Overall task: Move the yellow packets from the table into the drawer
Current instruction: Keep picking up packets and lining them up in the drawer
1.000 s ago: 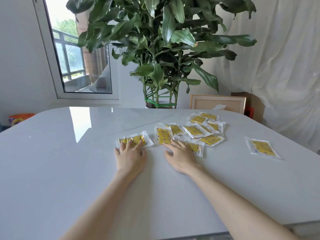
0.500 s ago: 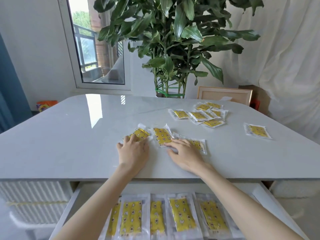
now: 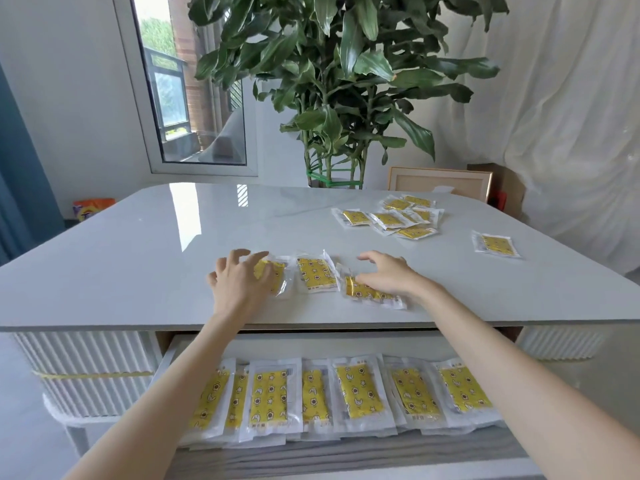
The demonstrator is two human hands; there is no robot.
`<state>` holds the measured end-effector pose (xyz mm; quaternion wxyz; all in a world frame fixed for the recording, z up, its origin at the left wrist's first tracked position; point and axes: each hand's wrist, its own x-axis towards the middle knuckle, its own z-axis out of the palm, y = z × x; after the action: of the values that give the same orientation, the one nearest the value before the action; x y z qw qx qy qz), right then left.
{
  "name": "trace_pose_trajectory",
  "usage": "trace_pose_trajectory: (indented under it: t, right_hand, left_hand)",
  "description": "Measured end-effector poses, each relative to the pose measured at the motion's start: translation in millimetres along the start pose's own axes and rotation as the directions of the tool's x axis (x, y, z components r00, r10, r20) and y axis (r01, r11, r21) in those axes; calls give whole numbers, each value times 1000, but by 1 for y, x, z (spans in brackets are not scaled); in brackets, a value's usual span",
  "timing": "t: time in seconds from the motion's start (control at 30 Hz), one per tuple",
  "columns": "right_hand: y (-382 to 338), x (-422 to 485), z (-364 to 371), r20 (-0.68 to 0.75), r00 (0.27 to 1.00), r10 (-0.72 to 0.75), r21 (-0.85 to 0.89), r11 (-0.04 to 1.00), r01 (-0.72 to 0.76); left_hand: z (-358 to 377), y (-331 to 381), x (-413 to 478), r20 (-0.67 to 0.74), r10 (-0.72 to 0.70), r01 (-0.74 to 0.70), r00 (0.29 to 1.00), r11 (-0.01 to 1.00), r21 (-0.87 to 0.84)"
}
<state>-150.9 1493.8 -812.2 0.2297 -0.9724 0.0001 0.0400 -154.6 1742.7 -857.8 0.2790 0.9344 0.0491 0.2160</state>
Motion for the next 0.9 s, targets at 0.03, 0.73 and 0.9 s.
trace_pose_trajectory:
  t: [0.03, 0.73, 0.9]
  right_hand:
    - [4, 3, -2, 71, 996, 52, 12, 999, -53]
    - [-11, 4, -6, 193, 965, 177, 3, 983, -181]
    - [-24, 3, -4, 156, 986, 65, 299, 948, -110]
  left_hand:
    - [1, -1, 3, 38, -41, 42, 998, 999, -23]
    - [1, -9, 11, 140, -92, 103, 986, 992, -76]
    - [1, -10, 9, 110, -103, 117, 989, 985, -128]
